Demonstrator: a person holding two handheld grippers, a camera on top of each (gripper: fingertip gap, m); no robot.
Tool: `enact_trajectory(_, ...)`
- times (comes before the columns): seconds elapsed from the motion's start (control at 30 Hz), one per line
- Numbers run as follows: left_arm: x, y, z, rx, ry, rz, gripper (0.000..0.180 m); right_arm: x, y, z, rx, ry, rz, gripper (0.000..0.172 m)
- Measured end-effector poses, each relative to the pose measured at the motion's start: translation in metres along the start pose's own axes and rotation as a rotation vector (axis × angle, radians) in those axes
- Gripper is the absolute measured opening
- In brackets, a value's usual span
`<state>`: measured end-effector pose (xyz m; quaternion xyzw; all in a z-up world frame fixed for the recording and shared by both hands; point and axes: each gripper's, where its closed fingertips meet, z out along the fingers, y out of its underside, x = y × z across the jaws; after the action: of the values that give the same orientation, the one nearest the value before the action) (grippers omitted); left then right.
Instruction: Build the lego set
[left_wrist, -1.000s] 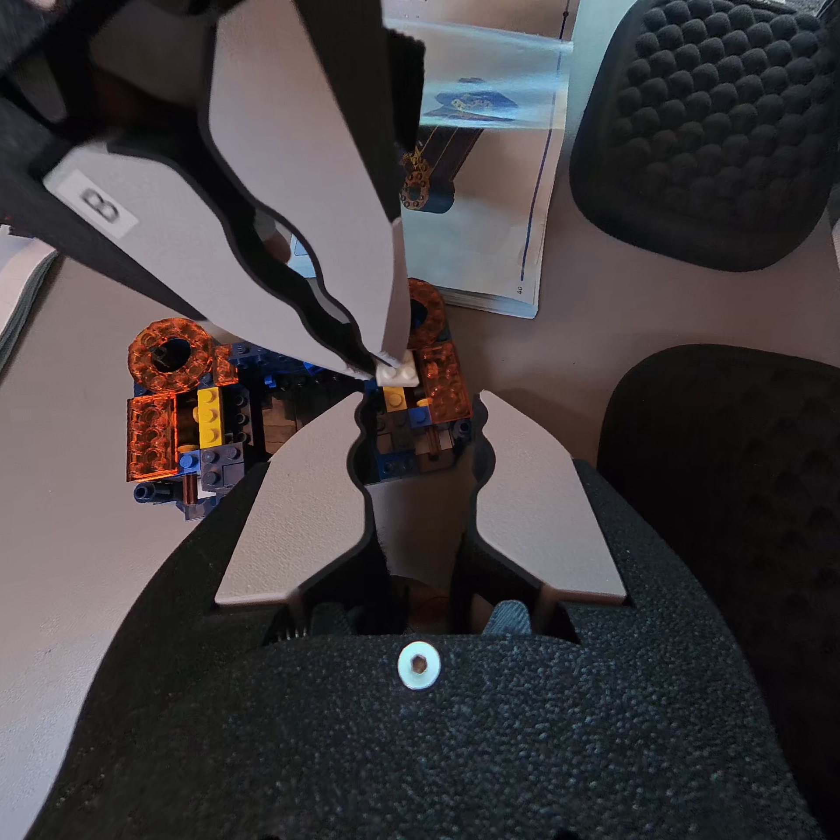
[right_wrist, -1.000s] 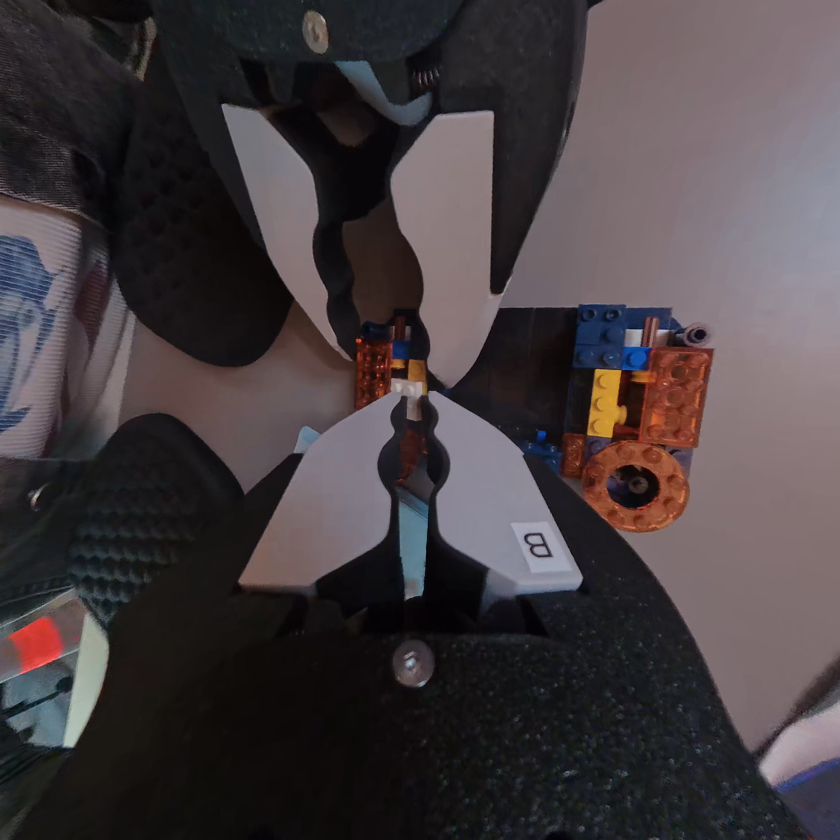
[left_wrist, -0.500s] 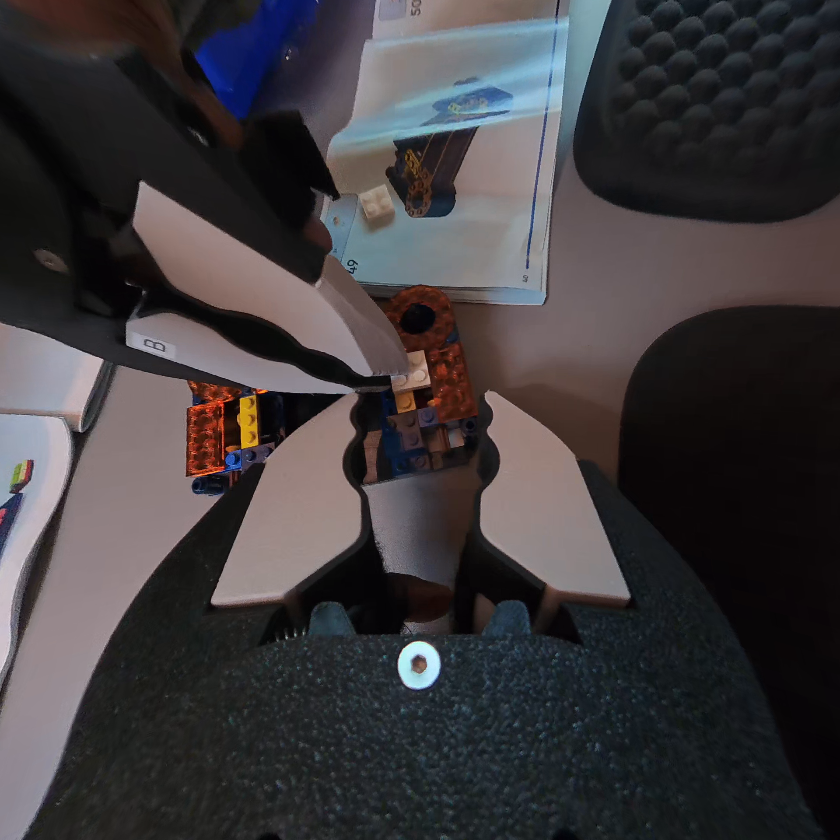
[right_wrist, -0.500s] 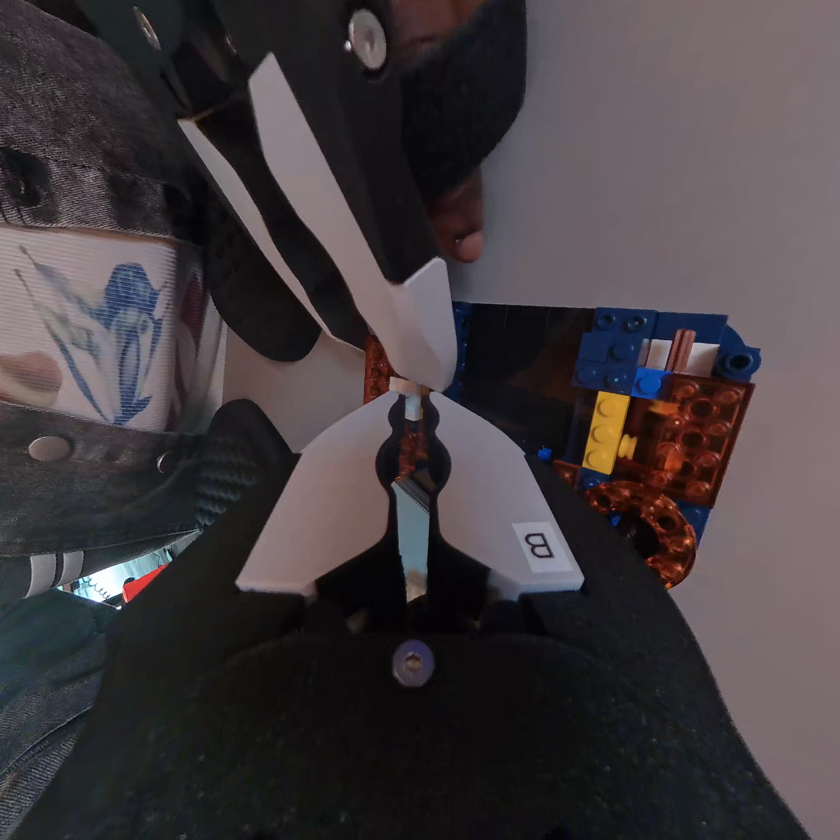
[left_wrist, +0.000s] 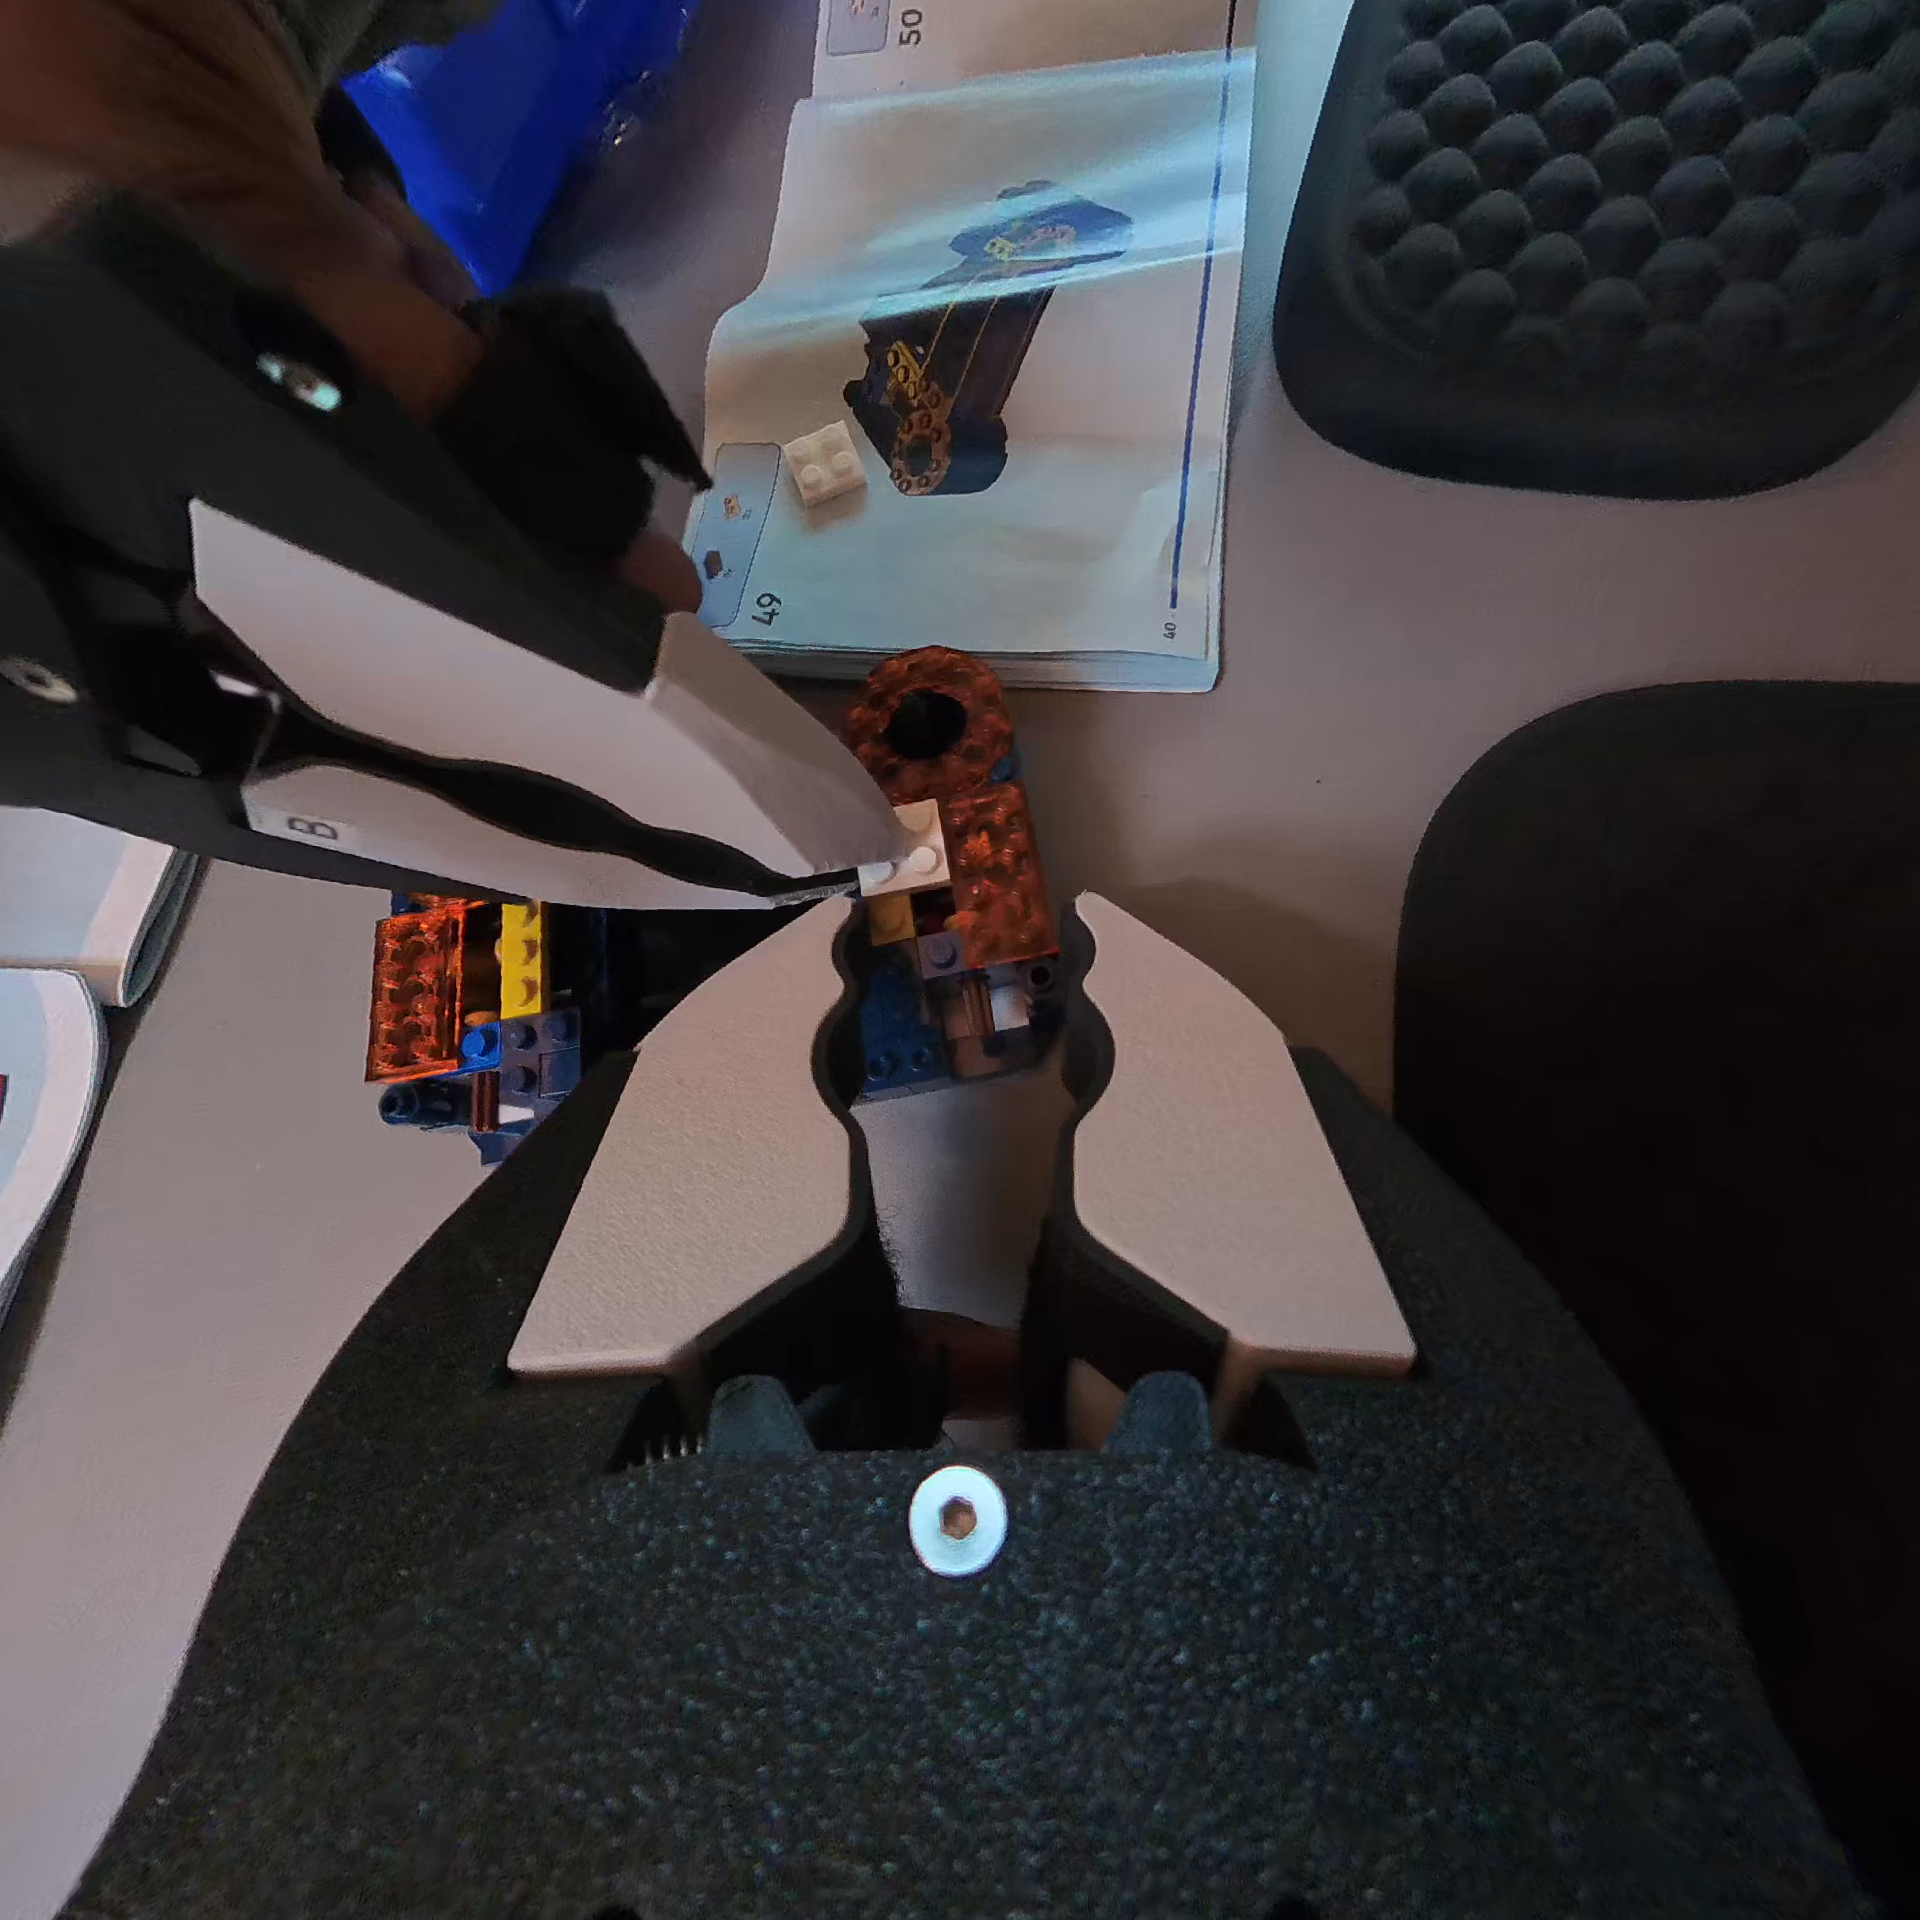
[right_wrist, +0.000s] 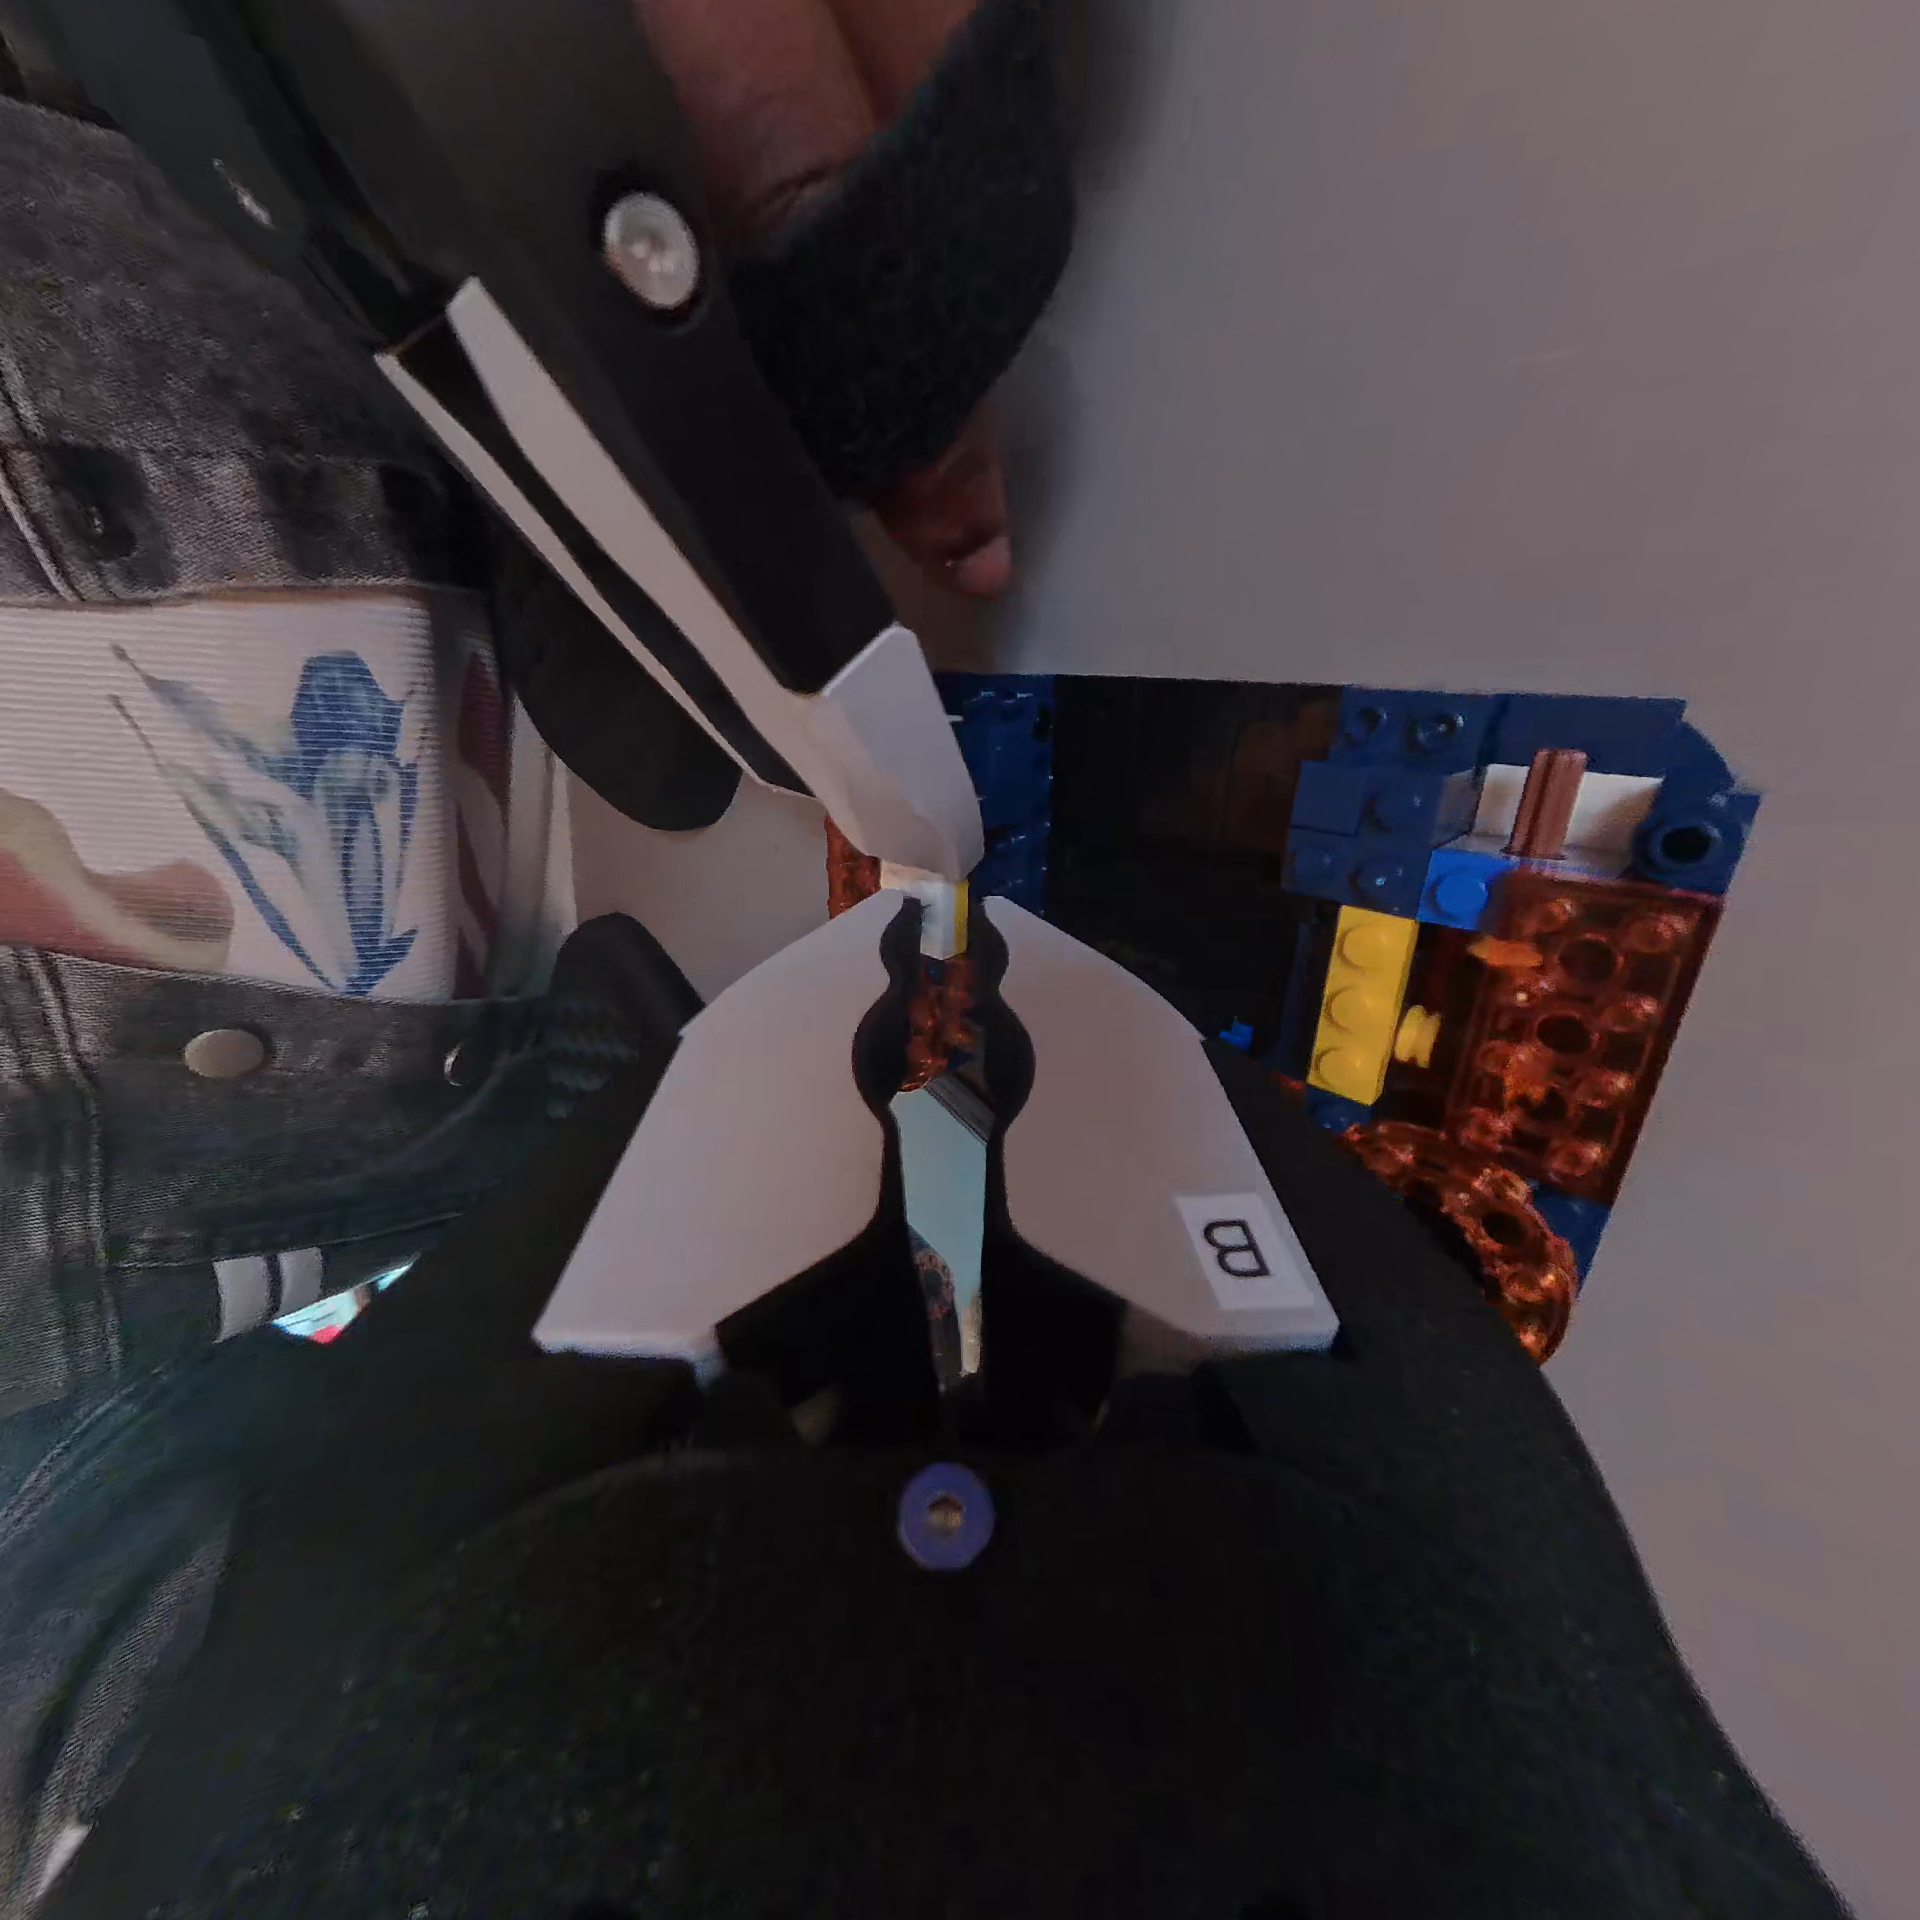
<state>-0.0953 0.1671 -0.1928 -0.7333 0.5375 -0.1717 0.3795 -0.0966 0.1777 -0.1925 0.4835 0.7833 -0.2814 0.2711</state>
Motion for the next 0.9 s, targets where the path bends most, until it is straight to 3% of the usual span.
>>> enact_trajectory(0.3, 0.0, 0.0, 0.0, 0.0, -0.003, 0.002, 0.034, 0.0, 0.0, 0.0, -0.022, -0.009, 0.023, 0.009)
enact_trajectory(0.53, 0.002, -0.001, 0.003, 0.008, 0.009, -0.008, 0.034, 0.001, 0.001, -0.003, 0.009, 0.183, -0.092, 0.015)
enact_trajectory(0.7, 0.002, -0.001, 0.003, 0.013, 0.012, -0.008, 0.034, -0.013, -0.004, -0.023, 0.188, 0.278, -0.138, 0.022)
enact_trajectory(0.8, 0.0, 0.0, 0.001, 0.007, 0.005, -0.013, 0.036, -0.014, -0.006, -0.039, 0.351, 0.425, -0.208, 0.012)
enact_trajectory(0.9, -0.003, 0.002, -0.002, 0.008, -0.003, -0.03, 0.039, -0.021, -0.001, -0.034, 0.448, 0.501, -0.273, 0.009)
